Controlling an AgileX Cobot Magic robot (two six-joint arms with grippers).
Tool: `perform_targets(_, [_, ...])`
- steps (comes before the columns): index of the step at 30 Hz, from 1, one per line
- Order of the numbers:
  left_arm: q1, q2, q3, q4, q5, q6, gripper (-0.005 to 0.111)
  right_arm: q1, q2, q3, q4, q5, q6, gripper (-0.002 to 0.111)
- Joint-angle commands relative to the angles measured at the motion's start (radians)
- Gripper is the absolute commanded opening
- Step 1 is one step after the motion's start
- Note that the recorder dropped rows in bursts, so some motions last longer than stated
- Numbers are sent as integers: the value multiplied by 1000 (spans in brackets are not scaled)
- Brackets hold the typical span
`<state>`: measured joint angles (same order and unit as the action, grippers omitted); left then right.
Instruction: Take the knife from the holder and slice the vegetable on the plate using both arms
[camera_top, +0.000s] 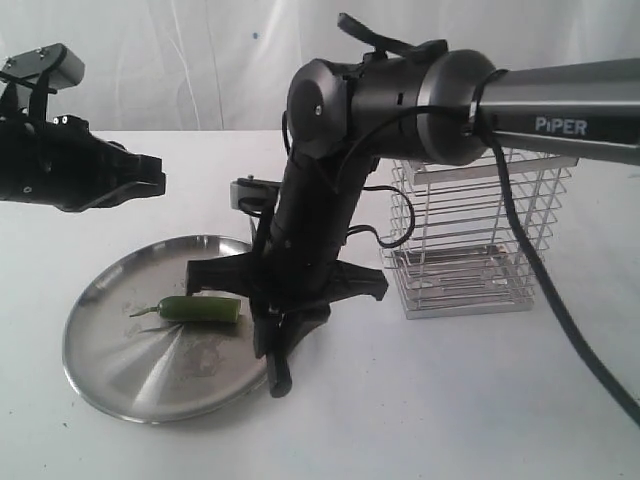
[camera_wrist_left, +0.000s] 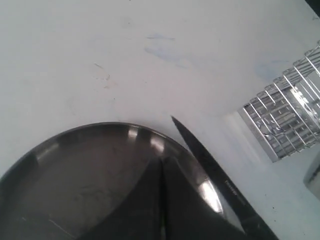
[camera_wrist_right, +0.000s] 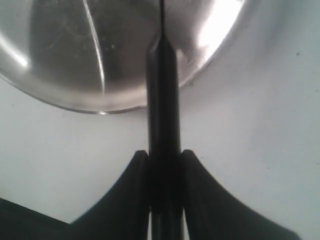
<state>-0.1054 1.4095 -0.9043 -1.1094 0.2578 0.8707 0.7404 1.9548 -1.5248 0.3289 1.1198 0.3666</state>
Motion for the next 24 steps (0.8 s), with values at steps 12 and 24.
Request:
perform_targets(12, [3, -2, 97, 123, -29, -89, 0, 106, 61, -9, 20, -36, 82, 0])
perform_targets(24, [-6, 63, 116, -63, -4, 150, 0, 109, 91, -9, 16, -76, 82, 0])
